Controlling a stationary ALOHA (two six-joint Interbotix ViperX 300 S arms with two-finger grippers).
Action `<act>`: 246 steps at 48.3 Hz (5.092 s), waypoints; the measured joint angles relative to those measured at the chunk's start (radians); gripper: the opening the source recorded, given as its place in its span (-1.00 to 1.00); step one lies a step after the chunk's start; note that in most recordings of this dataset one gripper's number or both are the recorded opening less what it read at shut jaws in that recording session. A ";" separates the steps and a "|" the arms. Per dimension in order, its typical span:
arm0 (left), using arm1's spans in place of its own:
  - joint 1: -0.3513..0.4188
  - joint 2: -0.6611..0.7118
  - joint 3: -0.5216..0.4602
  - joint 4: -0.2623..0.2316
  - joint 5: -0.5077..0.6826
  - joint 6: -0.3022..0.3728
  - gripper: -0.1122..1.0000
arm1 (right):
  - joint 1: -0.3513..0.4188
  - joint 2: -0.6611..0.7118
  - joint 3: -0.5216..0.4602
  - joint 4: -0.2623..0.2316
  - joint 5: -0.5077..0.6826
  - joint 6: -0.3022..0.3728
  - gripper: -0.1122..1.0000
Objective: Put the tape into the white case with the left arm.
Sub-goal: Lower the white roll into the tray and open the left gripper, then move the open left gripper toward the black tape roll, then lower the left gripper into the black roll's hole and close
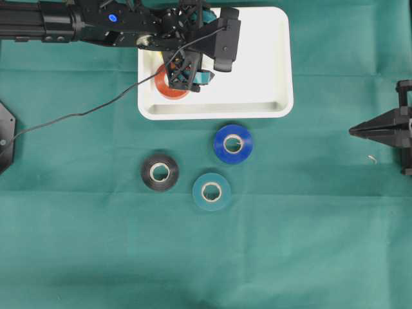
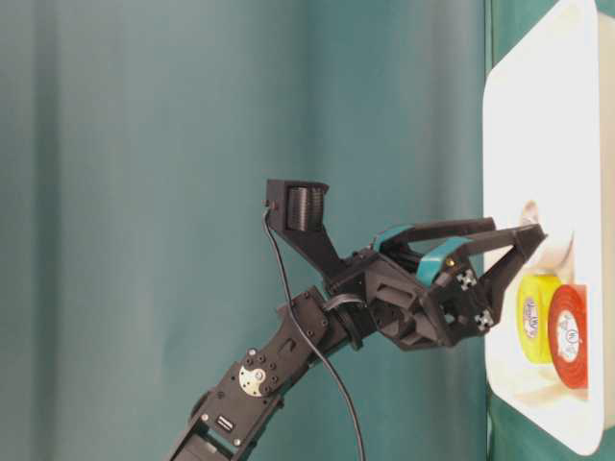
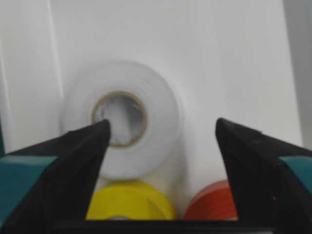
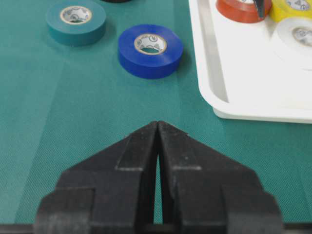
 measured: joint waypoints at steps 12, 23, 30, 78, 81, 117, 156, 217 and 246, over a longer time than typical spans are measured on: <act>0.000 -0.052 0.041 0.000 -0.002 -0.008 0.72 | 0.000 0.000 0.000 0.000 0.000 0.000 -0.97; -0.021 -0.170 0.129 0.000 -0.002 -0.011 0.71 | 0.000 0.000 0.000 0.000 0.000 0.000 -0.97; -0.067 -0.267 0.207 -0.002 -0.002 -0.011 0.71 | 0.000 -0.002 0.000 0.000 0.000 0.000 -0.97; -0.255 -0.710 0.597 -0.005 -0.002 -0.278 0.70 | 0.000 -0.003 0.000 0.000 0.000 0.000 -0.97; -0.265 -0.739 0.615 -0.005 -0.002 -0.290 0.69 | -0.002 -0.002 0.000 0.000 0.000 0.000 -0.97; -0.367 -0.897 0.744 -0.005 -0.003 -0.301 0.68 | -0.002 -0.003 0.000 0.000 0.000 0.000 -0.97; -0.414 -0.761 0.681 -0.005 -0.043 -0.302 0.68 | -0.002 -0.002 0.002 0.000 0.000 0.000 -0.97; -0.446 -0.279 0.407 -0.005 -0.077 -0.259 0.68 | 0.000 -0.002 0.002 0.000 0.000 -0.002 -0.97; -0.396 -0.193 0.396 -0.003 -0.101 -0.215 0.67 | -0.002 -0.002 0.002 0.000 0.000 0.000 -0.97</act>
